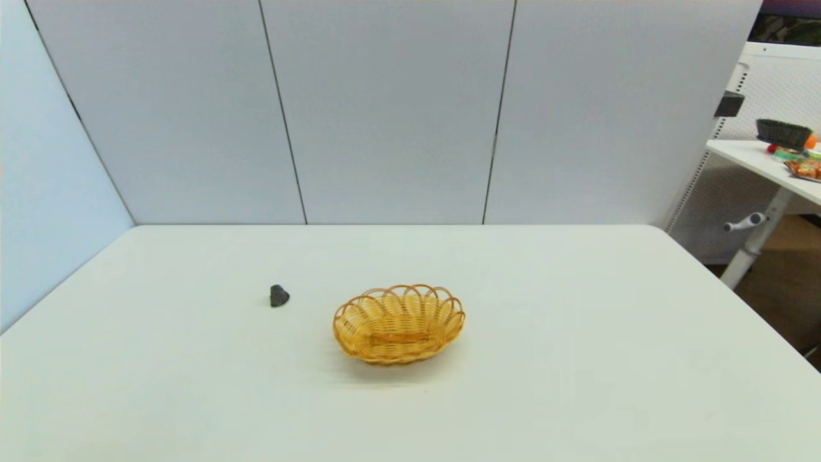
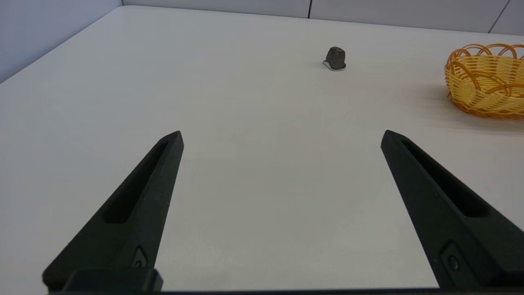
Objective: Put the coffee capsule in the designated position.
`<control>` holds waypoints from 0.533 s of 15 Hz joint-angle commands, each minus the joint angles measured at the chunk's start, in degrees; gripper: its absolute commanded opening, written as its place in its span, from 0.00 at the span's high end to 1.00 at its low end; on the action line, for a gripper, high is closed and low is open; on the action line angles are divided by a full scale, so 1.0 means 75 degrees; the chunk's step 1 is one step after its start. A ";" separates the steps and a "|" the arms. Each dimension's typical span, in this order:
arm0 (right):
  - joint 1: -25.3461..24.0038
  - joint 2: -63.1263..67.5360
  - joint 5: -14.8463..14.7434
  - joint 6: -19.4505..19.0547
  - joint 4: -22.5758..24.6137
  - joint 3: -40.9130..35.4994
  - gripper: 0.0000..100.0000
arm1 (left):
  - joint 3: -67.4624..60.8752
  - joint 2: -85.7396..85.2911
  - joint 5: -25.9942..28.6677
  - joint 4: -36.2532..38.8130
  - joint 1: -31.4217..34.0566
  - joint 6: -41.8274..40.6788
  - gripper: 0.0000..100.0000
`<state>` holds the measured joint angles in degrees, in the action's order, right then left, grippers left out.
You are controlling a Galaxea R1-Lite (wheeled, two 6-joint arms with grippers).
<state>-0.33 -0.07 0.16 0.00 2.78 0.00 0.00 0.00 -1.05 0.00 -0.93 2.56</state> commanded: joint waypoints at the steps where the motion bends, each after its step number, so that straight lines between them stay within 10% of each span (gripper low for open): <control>1: -0.0003 0.0010 0.0002 0.0000 0.0004 -0.0129 0.00 | 0.0000 0.0000 -0.0013 0.0000 0.0006 0.0010 0.00; 8: -0.0003 0.0010 0.0002 0.0000 0.0004 -0.0129 0.00 | 0.0000 0.0000 -0.0013 0.0000 -0.0005 0.0010 0.00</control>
<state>-0.30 -0.07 0.16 0.00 2.78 0.00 0.00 0.00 -1.07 0.00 -0.90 2.58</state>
